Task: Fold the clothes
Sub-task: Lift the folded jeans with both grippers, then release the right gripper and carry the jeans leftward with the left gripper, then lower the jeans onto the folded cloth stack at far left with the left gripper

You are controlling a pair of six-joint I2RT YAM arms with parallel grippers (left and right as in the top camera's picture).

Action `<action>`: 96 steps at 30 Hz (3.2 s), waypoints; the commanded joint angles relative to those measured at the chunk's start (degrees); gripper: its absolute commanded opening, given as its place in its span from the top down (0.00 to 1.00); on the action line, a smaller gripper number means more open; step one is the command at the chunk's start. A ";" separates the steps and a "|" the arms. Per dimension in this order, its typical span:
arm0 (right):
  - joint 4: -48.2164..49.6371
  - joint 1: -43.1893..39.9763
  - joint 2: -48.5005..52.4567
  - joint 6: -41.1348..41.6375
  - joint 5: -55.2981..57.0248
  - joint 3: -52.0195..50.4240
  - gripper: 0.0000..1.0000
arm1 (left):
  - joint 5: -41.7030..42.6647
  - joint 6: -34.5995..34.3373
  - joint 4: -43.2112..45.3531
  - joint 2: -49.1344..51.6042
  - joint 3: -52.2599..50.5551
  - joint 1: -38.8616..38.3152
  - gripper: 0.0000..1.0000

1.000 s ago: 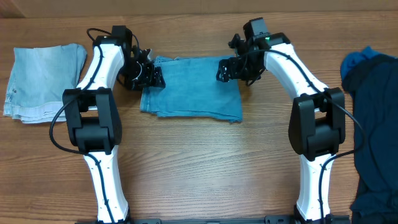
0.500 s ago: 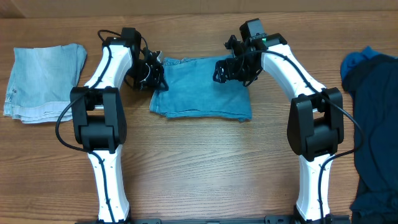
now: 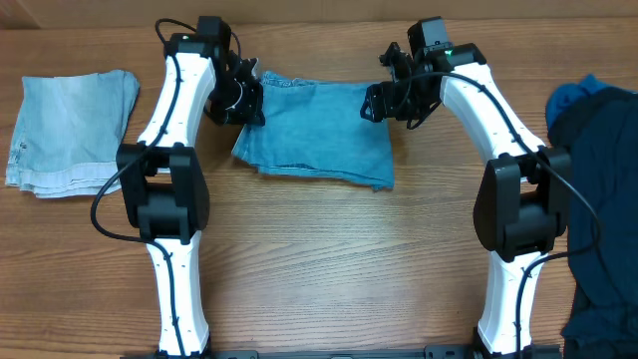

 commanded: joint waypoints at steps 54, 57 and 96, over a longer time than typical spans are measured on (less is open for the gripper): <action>-14.21 -12.41 -13.62 5.92 11.52 1.84 0.95 | -7.02 -31.30 -1.03 -0.70 28.39 0.92 0.96; -14.86 -12.59 -13.62 5.90 11.52 1.81 0.95 | -7.02 -31.50 0.31 -1.29 30.10 3.50 0.96; -19.10 -12.57 -13.42 5.92 10.88 1.77 0.94 | 0.57 -31.93 9.75 -2.82 38.40 35.89 0.96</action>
